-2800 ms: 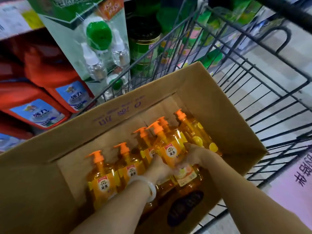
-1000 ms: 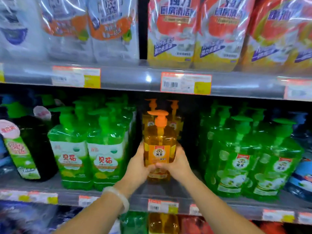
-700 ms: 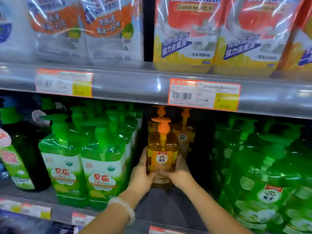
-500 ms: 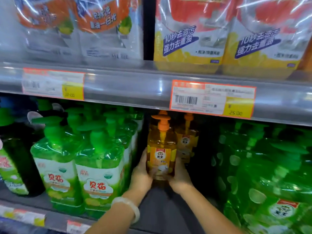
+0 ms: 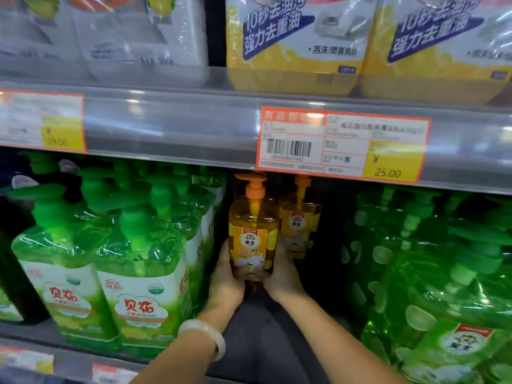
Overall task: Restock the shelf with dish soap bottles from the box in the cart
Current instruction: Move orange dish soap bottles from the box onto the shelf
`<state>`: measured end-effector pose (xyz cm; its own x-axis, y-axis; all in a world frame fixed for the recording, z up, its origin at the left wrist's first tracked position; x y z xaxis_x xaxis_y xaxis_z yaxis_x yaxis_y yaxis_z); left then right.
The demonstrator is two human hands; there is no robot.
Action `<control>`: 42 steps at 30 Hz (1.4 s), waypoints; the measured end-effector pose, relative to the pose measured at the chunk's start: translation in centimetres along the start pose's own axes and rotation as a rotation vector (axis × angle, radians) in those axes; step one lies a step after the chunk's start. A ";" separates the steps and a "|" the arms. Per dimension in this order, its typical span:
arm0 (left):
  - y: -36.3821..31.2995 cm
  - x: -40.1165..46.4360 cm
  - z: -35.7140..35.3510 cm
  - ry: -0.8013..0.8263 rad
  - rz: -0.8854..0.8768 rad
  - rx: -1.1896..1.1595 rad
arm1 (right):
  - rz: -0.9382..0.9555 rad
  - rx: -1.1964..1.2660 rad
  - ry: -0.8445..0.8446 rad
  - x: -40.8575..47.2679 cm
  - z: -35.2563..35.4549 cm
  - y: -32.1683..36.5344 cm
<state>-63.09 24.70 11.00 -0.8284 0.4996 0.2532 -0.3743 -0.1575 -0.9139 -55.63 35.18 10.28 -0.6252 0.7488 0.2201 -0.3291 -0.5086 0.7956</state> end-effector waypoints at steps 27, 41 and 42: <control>-1.1 -7.5 -1.0 0.327 -0.017 0.522 | -0.048 -0.363 0.124 -9.2 2.9 0.4; -1.9 -32.0 -3.8 0.761 -0.422 0.642 | -0.166 -0.501 0.105 -32.9 8.8 -4.5; -2.0 -33.8 -4.5 0.801 -0.439 0.641 | -0.191 -0.505 0.089 -34.4 9.7 -5.6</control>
<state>-32.41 11.98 2.82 -0.1495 0.9885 0.0247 -0.9061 -0.1269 -0.4037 -25.46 16.36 3.74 -0.5715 0.8200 0.0321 -0.7278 -0.5246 0.4417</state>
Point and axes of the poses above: each hand's wrist, its own x-axis towards the middle knuckle, its own z-axis out of the back of the hand, y = z × x, the point moved 8 cm from there along x, towards the middle knuckle, and after that the axes turned 5 degrees about -y, right-handed, at the moved point
